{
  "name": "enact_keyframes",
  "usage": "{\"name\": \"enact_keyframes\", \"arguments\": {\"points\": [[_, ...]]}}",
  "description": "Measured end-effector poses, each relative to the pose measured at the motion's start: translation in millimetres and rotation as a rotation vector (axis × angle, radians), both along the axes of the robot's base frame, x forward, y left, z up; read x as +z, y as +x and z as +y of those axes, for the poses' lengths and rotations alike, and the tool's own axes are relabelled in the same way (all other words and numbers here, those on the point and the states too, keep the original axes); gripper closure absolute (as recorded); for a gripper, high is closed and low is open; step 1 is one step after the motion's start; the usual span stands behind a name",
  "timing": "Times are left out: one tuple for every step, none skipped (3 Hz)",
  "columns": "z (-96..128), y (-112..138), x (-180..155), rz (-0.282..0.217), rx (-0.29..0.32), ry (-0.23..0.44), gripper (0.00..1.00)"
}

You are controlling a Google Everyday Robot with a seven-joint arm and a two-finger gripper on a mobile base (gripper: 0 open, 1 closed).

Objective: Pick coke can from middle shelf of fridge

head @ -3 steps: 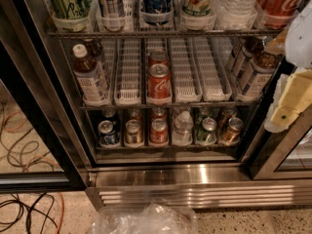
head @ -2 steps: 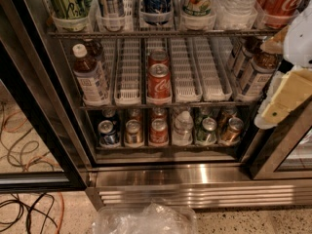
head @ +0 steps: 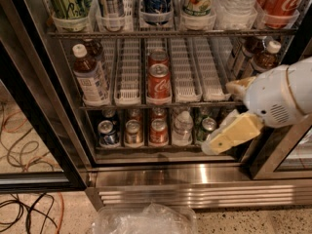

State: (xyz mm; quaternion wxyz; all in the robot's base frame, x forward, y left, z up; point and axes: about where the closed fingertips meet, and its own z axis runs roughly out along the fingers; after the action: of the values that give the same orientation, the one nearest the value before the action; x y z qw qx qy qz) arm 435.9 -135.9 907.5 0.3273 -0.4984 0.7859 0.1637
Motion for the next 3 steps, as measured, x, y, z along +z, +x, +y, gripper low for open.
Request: {"name": "enact_keyframes", "arguments": {"points": [[18.3,2.2,17.5,-0.045,-0.051,0.110,0.00],[18.4,2.4,18.5,-0.047,-0.051,0.110,0.00],[20.1,1.2,19.2,-0.025,-0.061,0.108,0.00]]}}
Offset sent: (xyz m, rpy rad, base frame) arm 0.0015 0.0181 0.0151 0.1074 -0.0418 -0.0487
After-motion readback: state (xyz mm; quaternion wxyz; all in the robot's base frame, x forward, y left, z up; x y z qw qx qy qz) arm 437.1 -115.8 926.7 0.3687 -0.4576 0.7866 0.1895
